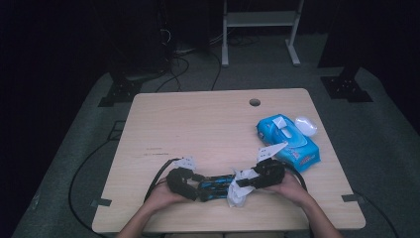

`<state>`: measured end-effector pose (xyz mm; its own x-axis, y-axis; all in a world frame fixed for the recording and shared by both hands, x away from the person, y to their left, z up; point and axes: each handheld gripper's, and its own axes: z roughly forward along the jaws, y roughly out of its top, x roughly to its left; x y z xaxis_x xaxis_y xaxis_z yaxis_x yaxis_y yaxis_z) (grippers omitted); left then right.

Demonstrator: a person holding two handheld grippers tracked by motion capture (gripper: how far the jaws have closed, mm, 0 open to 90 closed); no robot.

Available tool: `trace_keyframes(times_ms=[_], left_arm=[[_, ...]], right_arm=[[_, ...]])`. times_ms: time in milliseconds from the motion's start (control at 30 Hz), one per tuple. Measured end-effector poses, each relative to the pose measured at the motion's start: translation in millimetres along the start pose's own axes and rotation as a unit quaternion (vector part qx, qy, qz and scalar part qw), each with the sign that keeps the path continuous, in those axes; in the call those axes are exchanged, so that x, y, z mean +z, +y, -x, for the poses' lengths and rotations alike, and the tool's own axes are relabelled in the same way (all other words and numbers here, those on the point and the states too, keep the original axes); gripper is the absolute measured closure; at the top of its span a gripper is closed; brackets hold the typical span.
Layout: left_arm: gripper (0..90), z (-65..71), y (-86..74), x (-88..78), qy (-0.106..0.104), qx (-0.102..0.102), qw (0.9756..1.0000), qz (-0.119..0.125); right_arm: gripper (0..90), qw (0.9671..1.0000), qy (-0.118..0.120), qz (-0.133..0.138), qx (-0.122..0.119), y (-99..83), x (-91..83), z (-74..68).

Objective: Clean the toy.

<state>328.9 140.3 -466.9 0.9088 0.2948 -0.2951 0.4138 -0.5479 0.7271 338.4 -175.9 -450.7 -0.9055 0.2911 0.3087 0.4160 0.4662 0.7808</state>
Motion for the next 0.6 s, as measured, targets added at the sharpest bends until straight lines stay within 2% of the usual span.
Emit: trace_keyframes(times_ms=[33, 100, 167, 267, 300, 333, 367, 500, 600], left_arm=[[44.3, 2.0, 0.8, -0.1, 0.005, 0.014, 0.9999, 0.003], [46.4, 2.9, 3.5, 0.6, 0.013, 0.019, 0.9997, -0.001], [46.9, 1.8, 7.6, 0.7, 0.035, 0.037, 0.9987, -0.004], [47.5, -1.4, 14.6, 3.3, 0.067, 0.056, 0.9962, -0.003], [47.6, -1.0, 17.0, 5.7, 0.082, 0.063, 0.9946, -0.006], [47.6, -0.4, 18.9, 8.3, 0.091, 0.070, 0.9934, -0.006], [47.7, -0.1, 20.3, 10.1, 0.099, 0.074, 0.9924, -0.006], [48.1, 7.7, 20.7, 15.6, 0.125, 0.093, 0.9877, 0.001], [48.0, 11.5, 20.6, 16.5, 0.127, 0.101, 0.9867, -0.003]], right_arm=[[59.6, 1.0000, -0.002, 0.003, -0.001, 0.5, -1.0, -0.8], [59.6, 0.9999, -0.009, 0.001, -0.007, 1.8, -2.7, -0.8], [59.5, 0.9995, -0.023, 0.000, -0.021, 5.2, -4.2, -1.5], [58.8, 0.9974, -0.060, 0.002, -0.041, 12.2, -6.9, -4.2], [56.7, 0.9951, -0.088, -0.003, -0.045, 16.4, -7.8, -3.7], [56.7, 0.9951, -0.088, -0.003, -0.045, 16.4, -7.8, -3.7], [55.9, 0.9934, -0.104, -0.007, -0.050, 17.6, -7.3, -3.4], [53.7, 0.9908, -0.127, -0.019, -0.043, 14.7, -9.7, 0.3], [52.7, 0.9900, -0.133, -0.030, -0.036, 10.1, -9.8, -1.2]])
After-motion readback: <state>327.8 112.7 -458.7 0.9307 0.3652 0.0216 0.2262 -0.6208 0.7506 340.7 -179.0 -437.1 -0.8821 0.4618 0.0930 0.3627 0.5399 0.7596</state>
